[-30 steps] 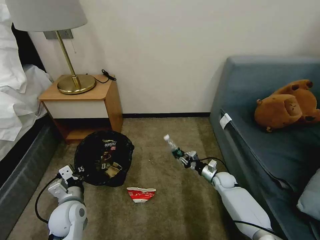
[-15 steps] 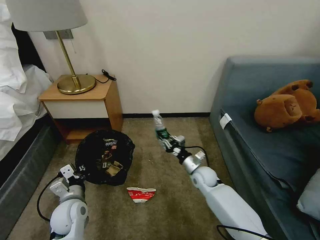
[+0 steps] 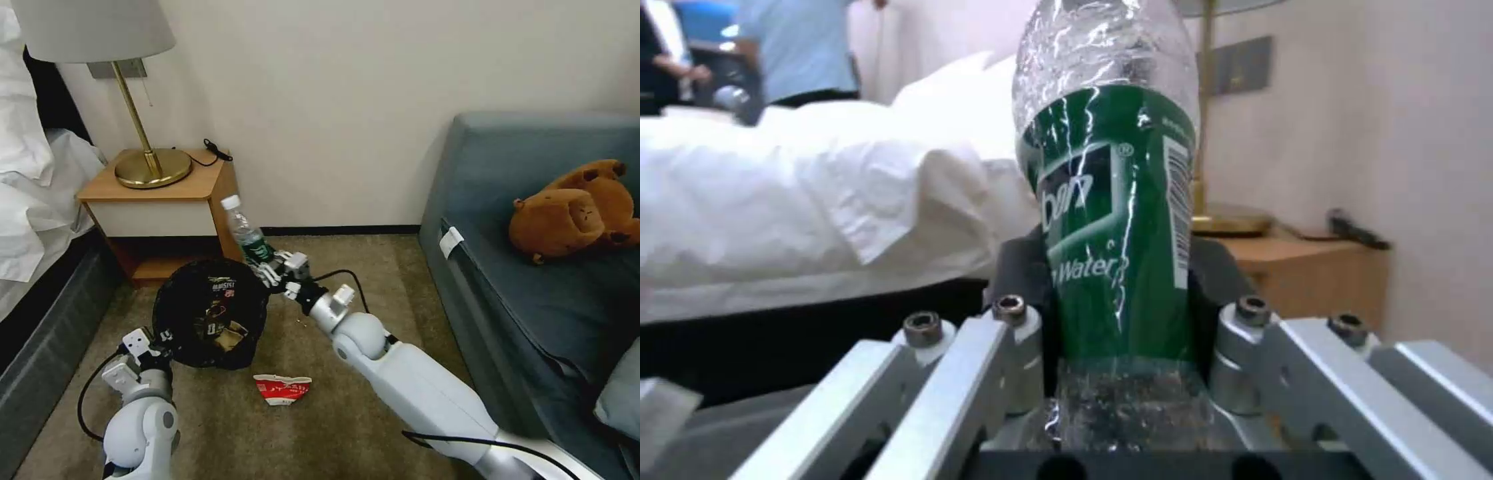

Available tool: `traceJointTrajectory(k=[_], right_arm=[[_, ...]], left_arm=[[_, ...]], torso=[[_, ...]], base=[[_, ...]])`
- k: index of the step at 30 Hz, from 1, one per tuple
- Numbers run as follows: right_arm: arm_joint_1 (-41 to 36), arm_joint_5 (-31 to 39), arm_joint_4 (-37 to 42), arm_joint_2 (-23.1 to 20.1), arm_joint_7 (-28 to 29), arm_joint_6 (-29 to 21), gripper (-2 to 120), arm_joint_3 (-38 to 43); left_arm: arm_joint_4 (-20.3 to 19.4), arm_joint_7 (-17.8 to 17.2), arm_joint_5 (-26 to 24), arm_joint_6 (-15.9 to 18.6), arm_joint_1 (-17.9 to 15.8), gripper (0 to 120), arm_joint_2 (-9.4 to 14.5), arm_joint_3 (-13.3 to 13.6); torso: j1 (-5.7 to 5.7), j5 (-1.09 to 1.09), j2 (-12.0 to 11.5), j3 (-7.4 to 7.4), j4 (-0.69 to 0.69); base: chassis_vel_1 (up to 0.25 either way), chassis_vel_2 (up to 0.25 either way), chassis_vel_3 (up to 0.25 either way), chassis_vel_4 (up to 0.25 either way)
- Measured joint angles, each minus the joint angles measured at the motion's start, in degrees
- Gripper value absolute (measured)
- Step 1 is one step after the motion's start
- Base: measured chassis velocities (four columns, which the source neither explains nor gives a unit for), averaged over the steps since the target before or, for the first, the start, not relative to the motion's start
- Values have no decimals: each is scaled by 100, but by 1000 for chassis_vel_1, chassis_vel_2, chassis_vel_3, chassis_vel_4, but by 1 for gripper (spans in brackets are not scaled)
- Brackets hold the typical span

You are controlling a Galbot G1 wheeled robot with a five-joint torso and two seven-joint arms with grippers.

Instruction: Pick up the trash bin, then pick up the garbage on the floor and place it into the trash bin.

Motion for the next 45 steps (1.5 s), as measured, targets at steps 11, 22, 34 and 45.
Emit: traceJointTrajectory(k=[11,22,34,45], right_arm=[[142,-193,-552,387,-30,46,21,-455],[-83,-749,-1458,628,-99,214,28,-345],[-231,-971,-1473,633,-174,214,68,-222],[-202,-961,-1396,596,-187,220,99,-182]], left_arm=[[30,-26,27,32,-95,1,-68,46],[60,-47,32,33,-152,1,-123,131],[69,-68,42,42,-177,1,-145,169],[70,-66,36,46,-157,1,-140,136]], torso=[[0,1,0,0,0],[0,1,0,0,-1],[0,1,0,0,-1],[0,1,0,0,0]], base=[[0,0,0,0],[0,0,0,0],[0,0,0,0],[0,0,0,0]])
